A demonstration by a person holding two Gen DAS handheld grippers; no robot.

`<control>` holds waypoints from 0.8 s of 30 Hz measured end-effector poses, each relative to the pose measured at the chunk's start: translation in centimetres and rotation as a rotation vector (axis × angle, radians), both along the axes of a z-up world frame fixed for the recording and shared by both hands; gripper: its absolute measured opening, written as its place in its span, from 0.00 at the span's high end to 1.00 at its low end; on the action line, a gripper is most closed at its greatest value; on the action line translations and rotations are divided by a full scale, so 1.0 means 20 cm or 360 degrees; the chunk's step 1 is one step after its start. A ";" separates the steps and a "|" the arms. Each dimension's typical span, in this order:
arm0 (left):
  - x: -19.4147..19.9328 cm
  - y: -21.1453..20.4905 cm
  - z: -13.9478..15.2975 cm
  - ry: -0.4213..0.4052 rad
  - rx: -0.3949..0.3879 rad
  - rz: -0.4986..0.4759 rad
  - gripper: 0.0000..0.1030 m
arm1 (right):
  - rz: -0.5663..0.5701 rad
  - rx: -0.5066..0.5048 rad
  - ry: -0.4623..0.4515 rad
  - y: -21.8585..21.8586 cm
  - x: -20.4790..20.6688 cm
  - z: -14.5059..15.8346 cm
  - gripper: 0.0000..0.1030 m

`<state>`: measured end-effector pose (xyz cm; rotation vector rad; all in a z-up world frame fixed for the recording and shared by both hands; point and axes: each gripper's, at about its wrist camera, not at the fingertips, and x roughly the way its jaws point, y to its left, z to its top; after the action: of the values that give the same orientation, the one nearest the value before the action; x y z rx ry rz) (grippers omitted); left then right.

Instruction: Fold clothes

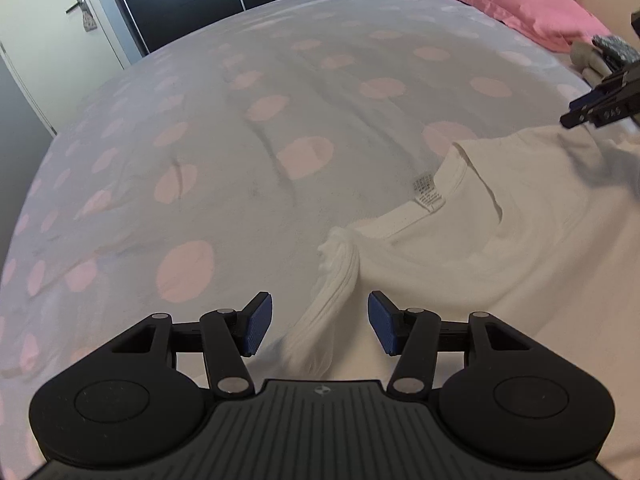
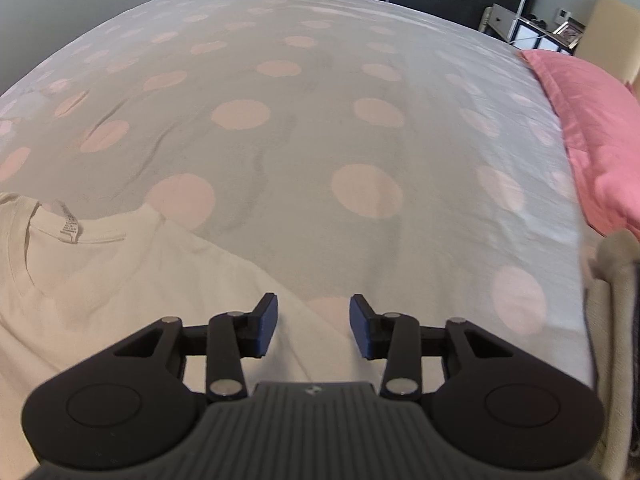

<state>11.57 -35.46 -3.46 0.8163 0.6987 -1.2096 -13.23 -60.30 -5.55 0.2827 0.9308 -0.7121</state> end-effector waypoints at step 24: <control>0.20 -0.13 0.18 0.0084 -0.0143 0.0312 0.95 | -0.0131 -0.0148 -0.0118 -0.02 -0.08 0.29 0.96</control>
<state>15.53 -38.07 0.21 0.6279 0.7443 -1.0805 -14.84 -60.62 0.22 0.2648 0.8168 -0.8128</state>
